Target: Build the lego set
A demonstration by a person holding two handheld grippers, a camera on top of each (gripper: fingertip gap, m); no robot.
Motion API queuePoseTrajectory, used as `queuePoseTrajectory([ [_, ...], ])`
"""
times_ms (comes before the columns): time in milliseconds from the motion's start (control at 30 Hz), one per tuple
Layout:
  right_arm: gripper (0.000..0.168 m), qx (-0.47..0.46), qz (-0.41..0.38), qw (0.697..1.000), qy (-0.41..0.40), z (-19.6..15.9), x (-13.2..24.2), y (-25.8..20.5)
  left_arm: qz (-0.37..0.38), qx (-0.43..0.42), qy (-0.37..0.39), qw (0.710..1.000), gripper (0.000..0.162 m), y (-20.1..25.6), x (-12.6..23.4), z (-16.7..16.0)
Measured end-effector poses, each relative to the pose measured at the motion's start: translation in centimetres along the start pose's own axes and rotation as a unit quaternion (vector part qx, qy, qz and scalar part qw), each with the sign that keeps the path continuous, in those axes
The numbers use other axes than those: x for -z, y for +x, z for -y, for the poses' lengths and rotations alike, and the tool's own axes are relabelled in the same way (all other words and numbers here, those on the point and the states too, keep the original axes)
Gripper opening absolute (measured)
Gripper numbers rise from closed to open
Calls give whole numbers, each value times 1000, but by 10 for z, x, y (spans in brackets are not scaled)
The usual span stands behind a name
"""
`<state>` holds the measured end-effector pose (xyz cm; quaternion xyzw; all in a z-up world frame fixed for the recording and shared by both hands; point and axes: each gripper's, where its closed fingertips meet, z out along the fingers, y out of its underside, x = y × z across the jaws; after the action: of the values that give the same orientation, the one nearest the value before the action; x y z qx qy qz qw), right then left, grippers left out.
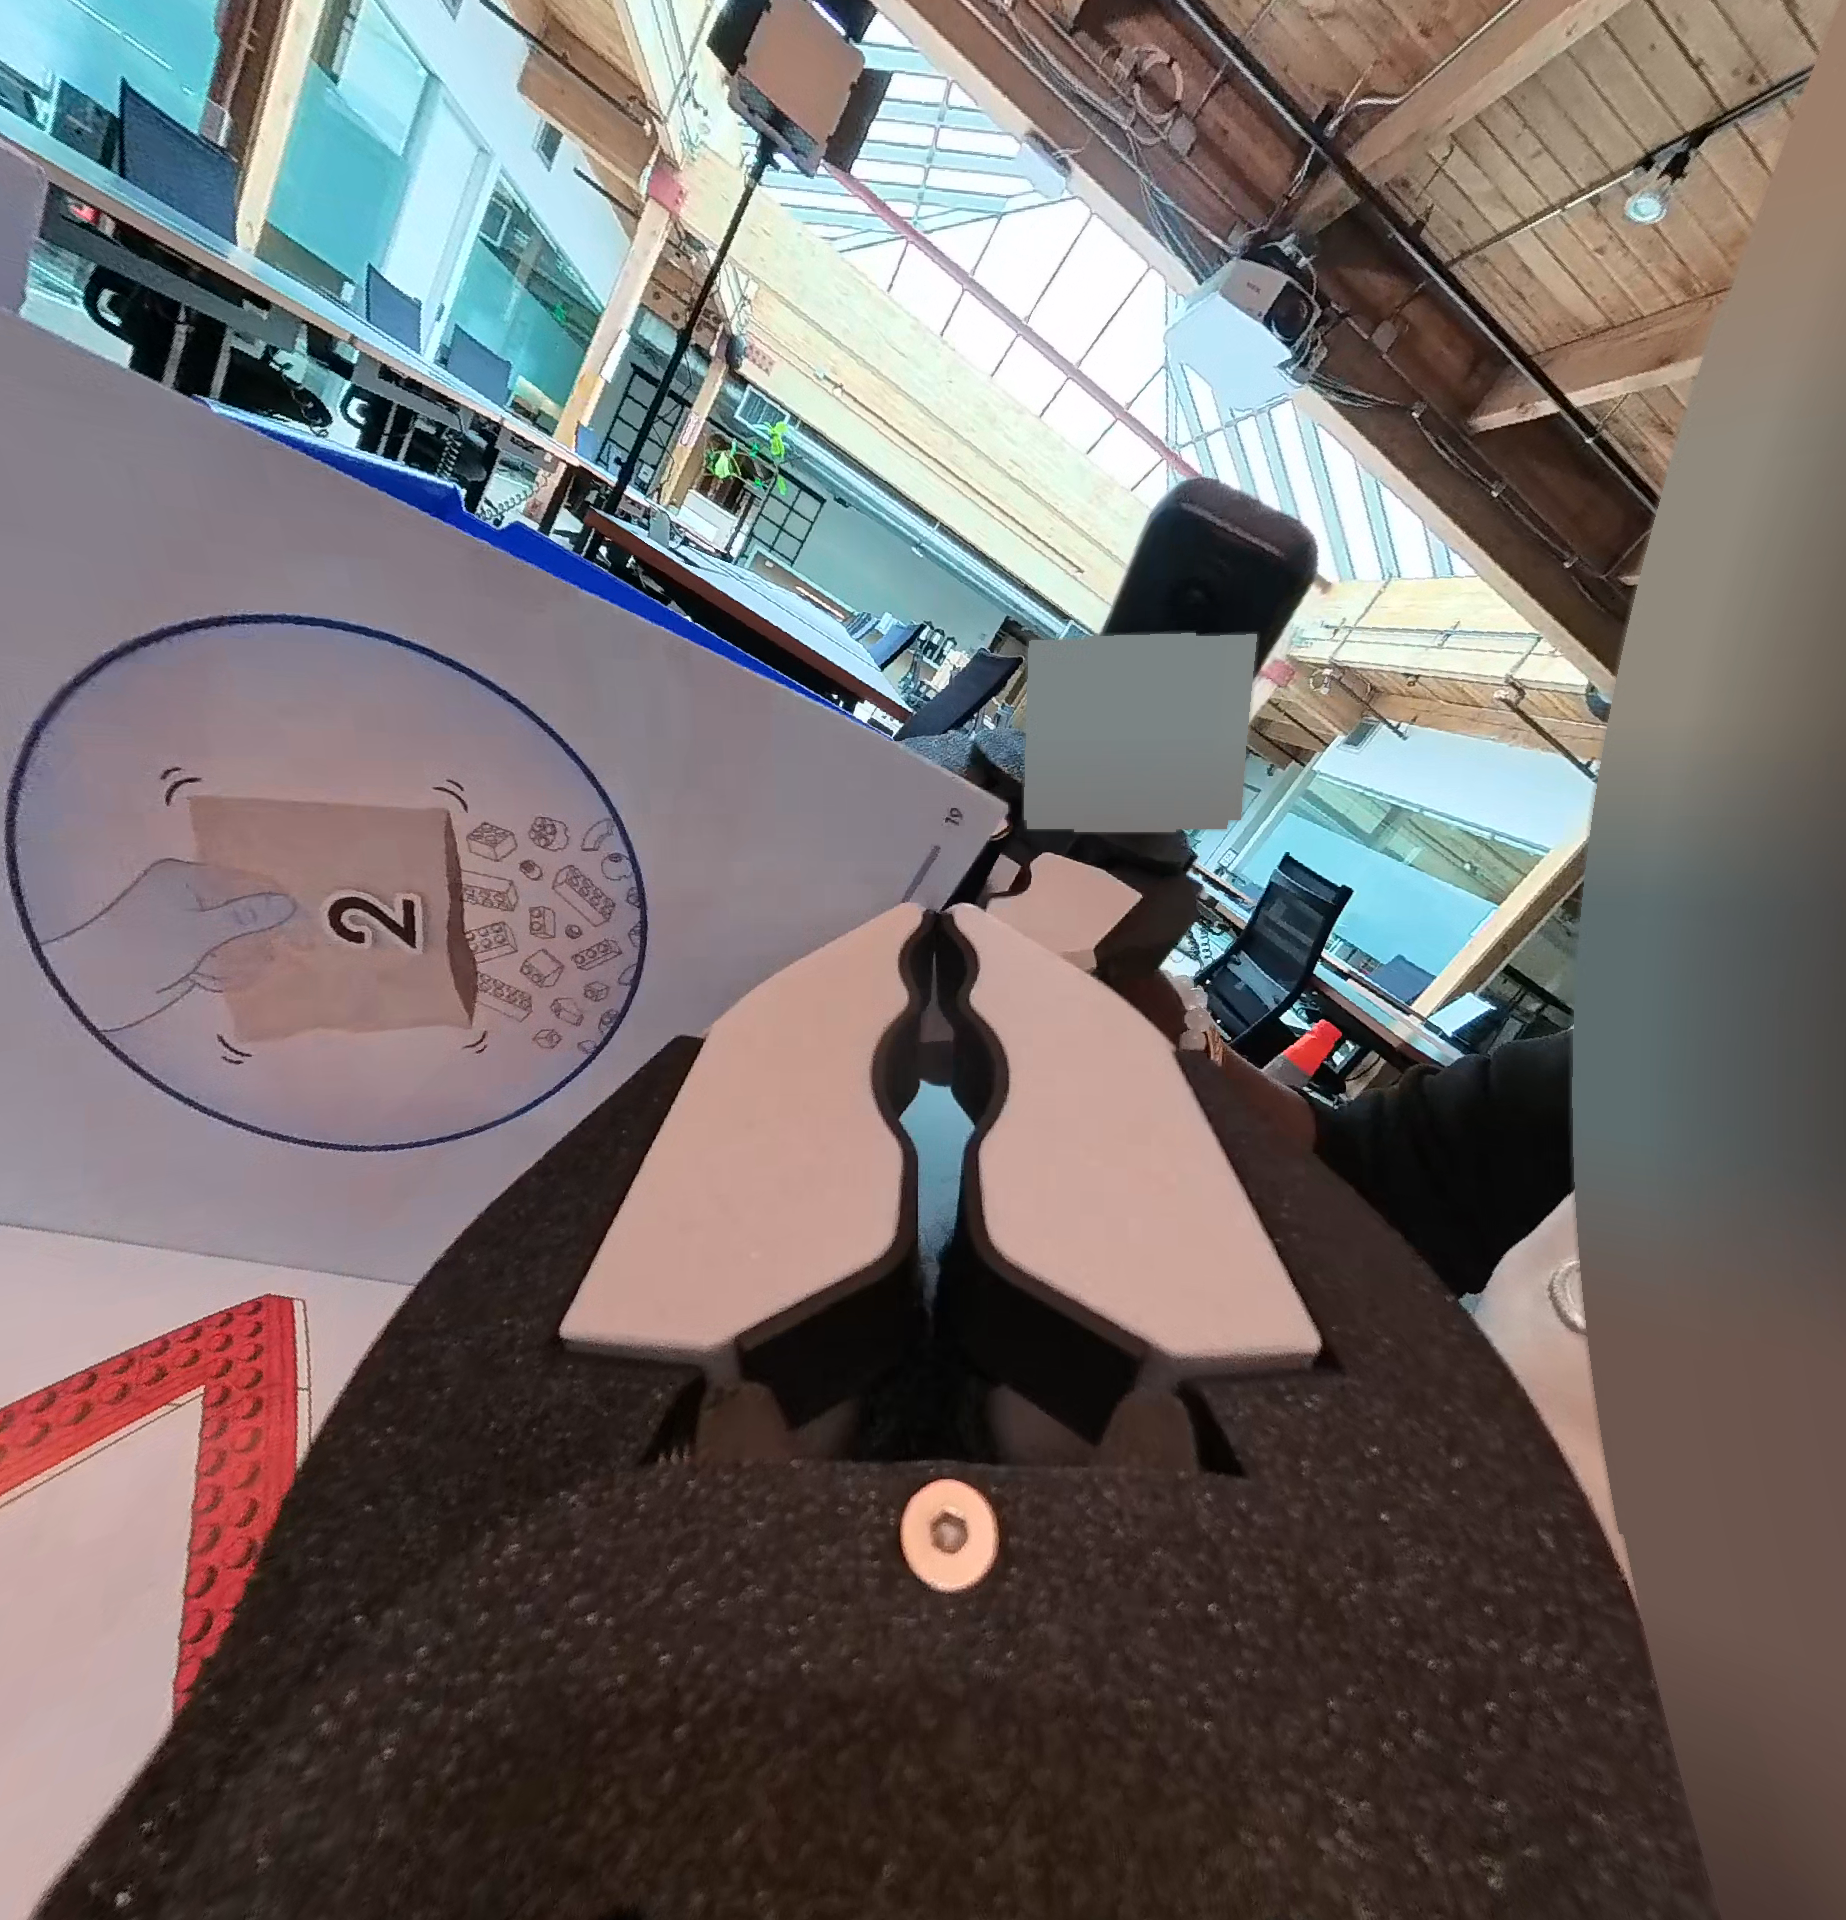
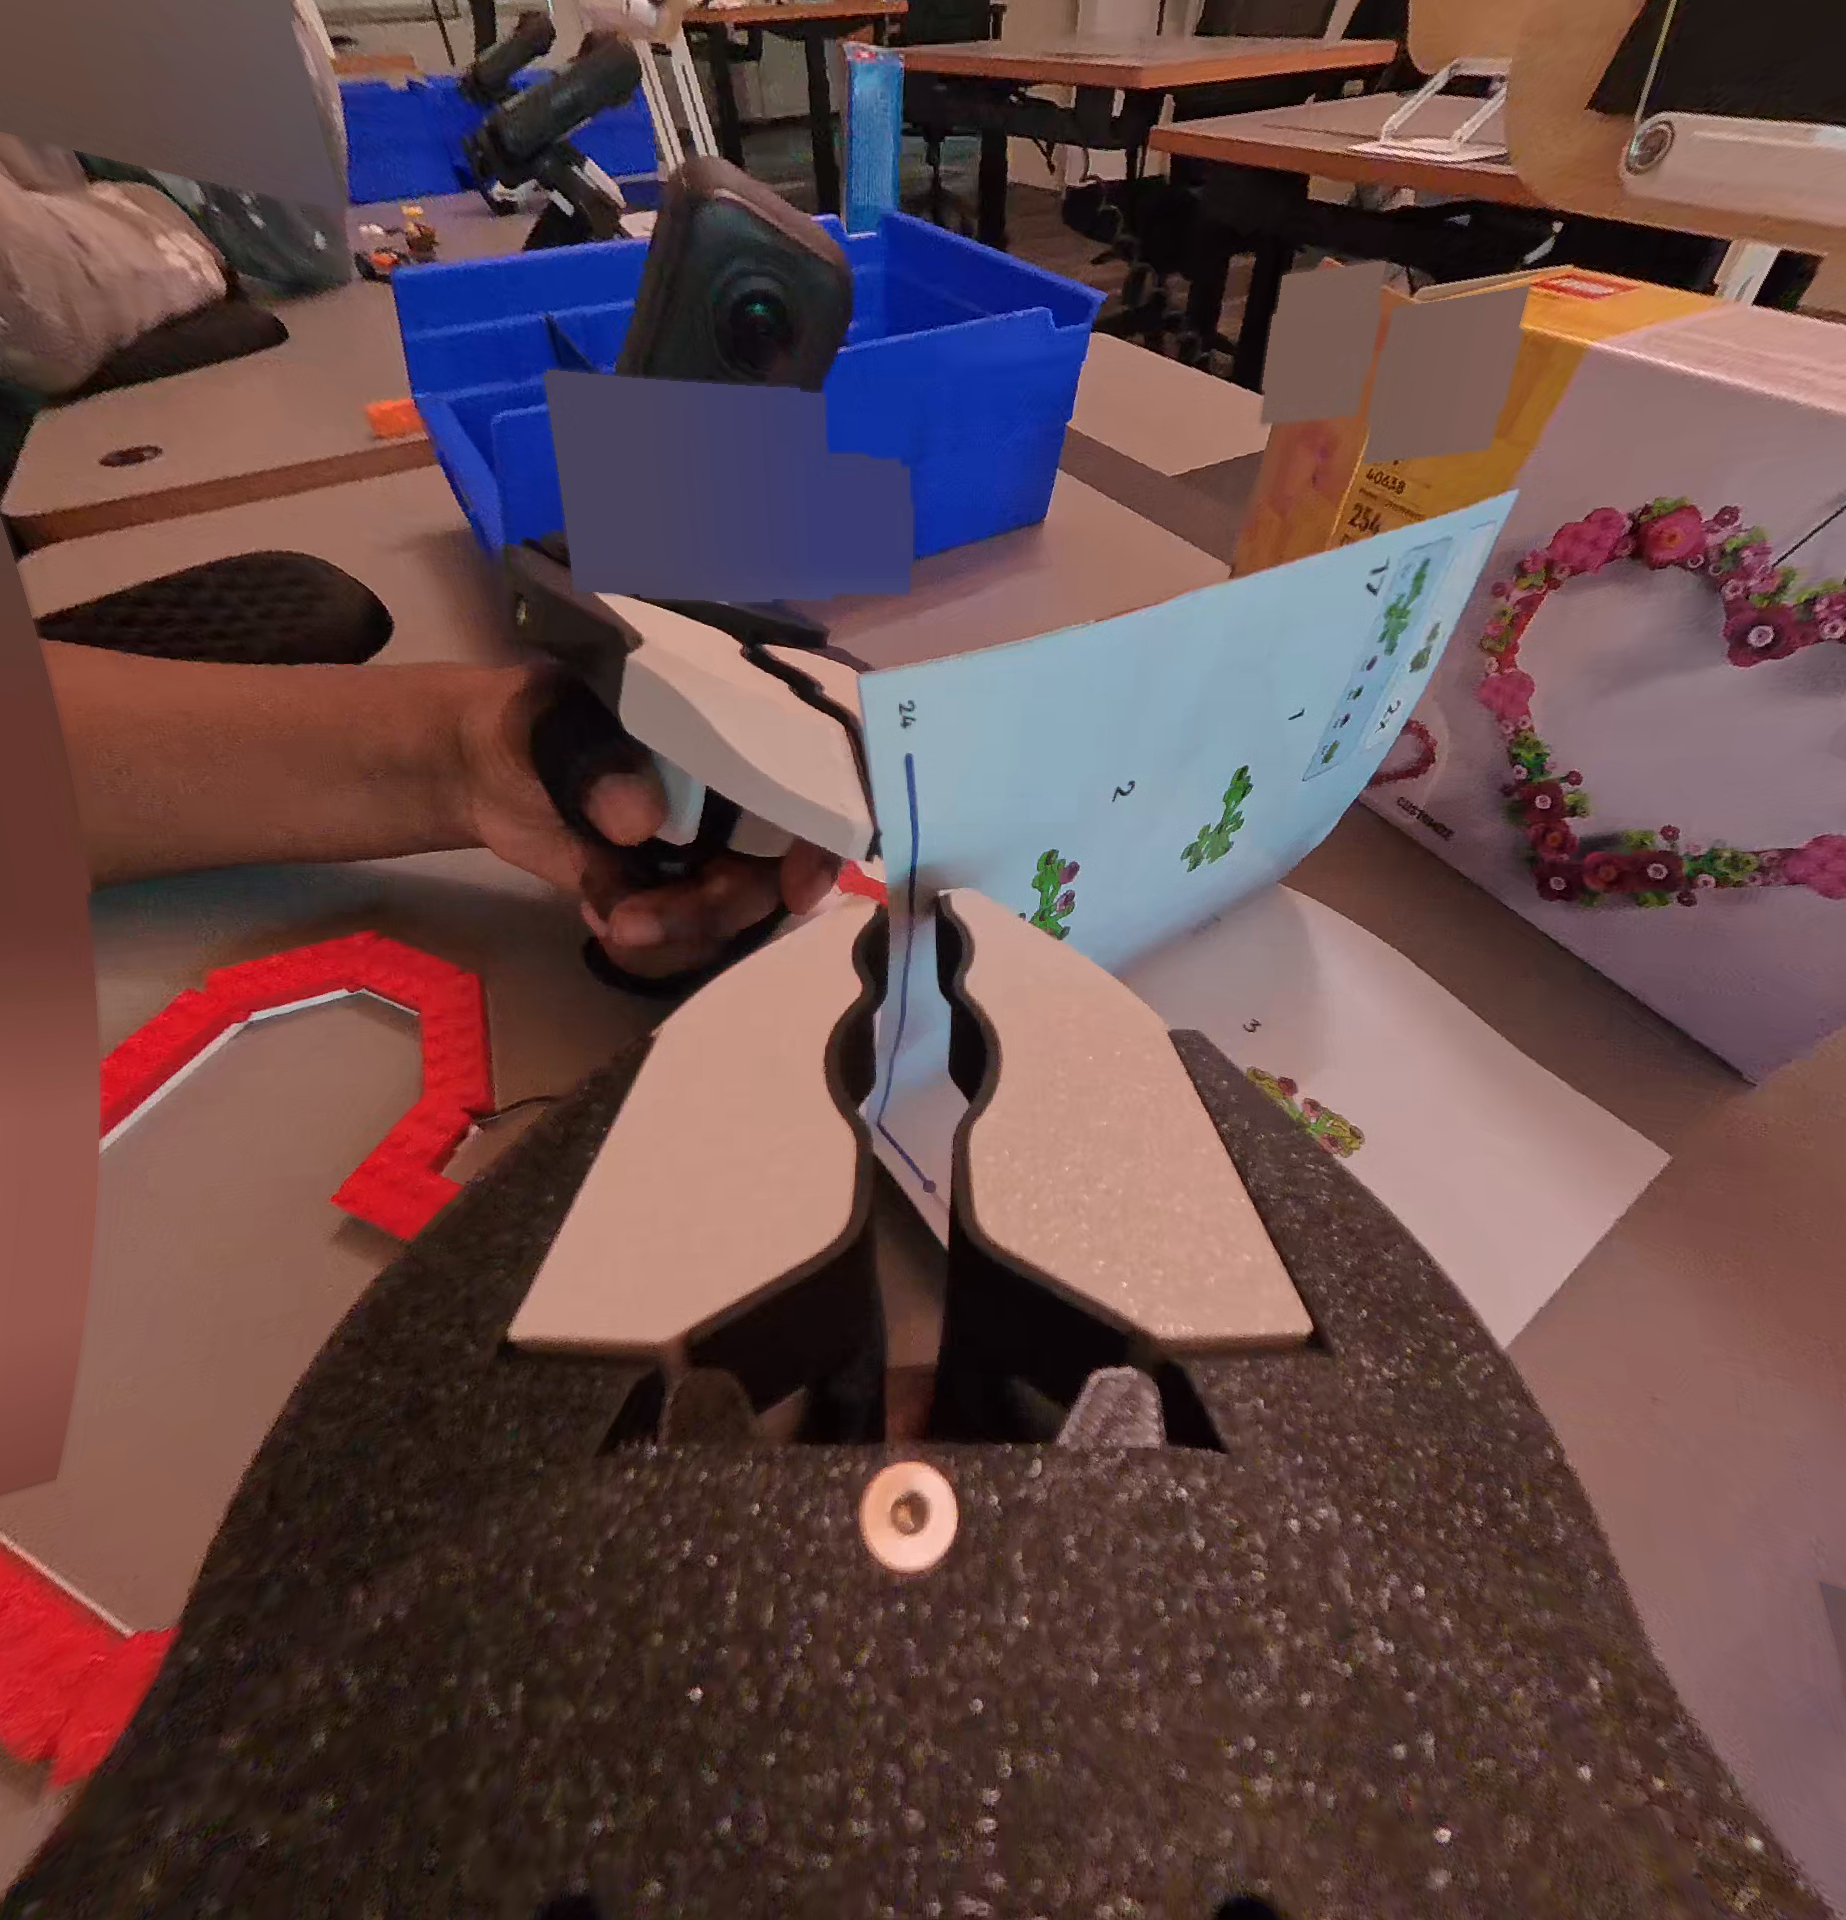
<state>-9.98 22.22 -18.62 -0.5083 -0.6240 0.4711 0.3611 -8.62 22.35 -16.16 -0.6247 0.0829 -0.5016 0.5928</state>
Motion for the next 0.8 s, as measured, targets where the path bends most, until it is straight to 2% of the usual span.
queuePoseTrajectory([
  [533,10,-57,32,998,25,-2,6,2,-9,10,-9,1000,0,-1,1,-3],
  [700,19,-54,34,997,36,1,11,3,2,-4,-11,1000,0,-4,2,-2],
  [800,21,-63,14,998,3,-10,7,10,18,-9,-15,1000,0,-9,2,-2],
])
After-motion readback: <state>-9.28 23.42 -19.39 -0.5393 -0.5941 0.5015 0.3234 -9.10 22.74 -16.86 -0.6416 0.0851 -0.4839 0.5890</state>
